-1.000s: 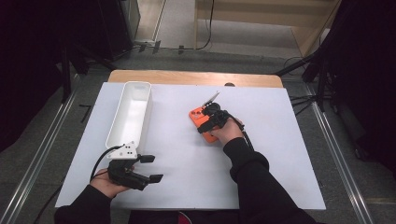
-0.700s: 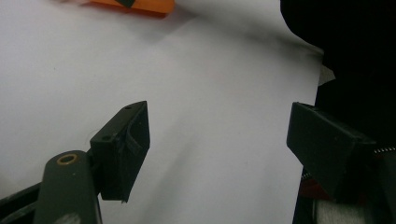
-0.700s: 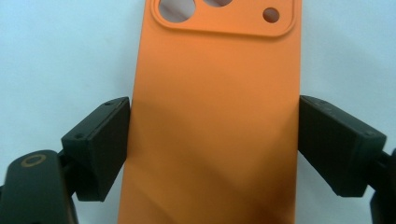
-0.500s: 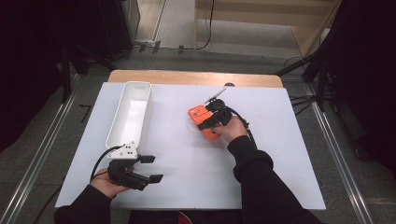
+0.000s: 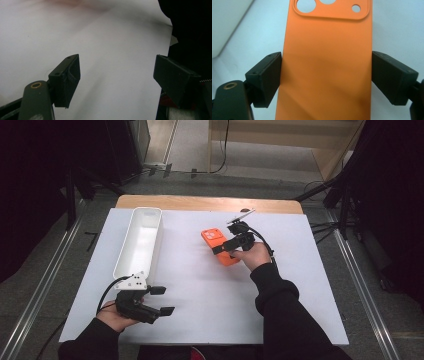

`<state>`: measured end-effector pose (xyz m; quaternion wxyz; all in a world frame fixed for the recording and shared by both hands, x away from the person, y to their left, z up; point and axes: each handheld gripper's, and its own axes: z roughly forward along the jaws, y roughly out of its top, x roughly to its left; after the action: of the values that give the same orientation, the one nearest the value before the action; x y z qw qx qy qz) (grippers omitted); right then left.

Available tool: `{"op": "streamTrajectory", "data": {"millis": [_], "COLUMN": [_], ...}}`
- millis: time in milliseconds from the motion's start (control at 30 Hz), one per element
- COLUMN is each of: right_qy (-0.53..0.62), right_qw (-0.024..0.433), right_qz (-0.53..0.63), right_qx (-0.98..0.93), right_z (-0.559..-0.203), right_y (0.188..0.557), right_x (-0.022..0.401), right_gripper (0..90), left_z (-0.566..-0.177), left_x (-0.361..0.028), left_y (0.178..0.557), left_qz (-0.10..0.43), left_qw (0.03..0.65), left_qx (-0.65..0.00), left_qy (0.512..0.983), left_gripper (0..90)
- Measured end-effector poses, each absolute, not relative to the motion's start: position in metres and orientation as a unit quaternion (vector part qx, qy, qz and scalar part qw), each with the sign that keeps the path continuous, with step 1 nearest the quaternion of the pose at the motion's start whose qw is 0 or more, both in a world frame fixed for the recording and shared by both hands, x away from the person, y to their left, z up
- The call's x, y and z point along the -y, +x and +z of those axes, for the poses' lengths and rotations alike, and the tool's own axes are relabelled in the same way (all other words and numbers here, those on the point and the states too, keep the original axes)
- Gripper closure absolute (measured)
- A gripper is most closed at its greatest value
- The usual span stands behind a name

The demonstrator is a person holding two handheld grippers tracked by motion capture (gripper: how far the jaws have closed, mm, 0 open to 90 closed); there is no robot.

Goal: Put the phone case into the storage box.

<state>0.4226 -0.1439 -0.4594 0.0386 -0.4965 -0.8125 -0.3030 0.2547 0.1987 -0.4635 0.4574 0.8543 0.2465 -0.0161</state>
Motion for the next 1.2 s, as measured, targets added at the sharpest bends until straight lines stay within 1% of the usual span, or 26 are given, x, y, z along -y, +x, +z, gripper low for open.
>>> {"op": "streamTrajectory", "data": {"millis": [367,700,833,1033,1200], "right_qy": [-0.487,-0.480,-0.478,-0.476,-0.473], "right_qw": [0.059,0.058,0.058,0.072,0.062], "right_qz": [-0.334,-0.357,-0.368,-0.383,-0.388], "right_qx": [0.805,0.799,0.795,0.788,0.789], "right_z": [-0.442,-0.428,-0.427,-0.429,-0.429], "right_y": [0.412,0.397,0.391,0.383,0.374], "right_x": [0.155,0.169,0.174,0.180,0.186], "right_gripper": [13.4,13.4,13.4,13.4,13.4], "left_z": [-0.464,-0.465,-0.465,-0.465,-0.465], "left_x": [-0.198,-0.198,-0.198,-0.198,-0.197], "left_y": [0.255,0.256,0.256,0.258,0.257], "left_qz": [-0.018,-0.024,-0.027,-0.034,-0.032], "left_qw": [0.457,0.457,0.457,0.456,0.458], "left_qx": [-0.249,-0.250,-0.253,-0.258,-0.258], "left_qy": [0.854,0.853,0.852,0.851,0.850], "left_gripper": [22.0,22.4,22.4,22.5,22.4]}}
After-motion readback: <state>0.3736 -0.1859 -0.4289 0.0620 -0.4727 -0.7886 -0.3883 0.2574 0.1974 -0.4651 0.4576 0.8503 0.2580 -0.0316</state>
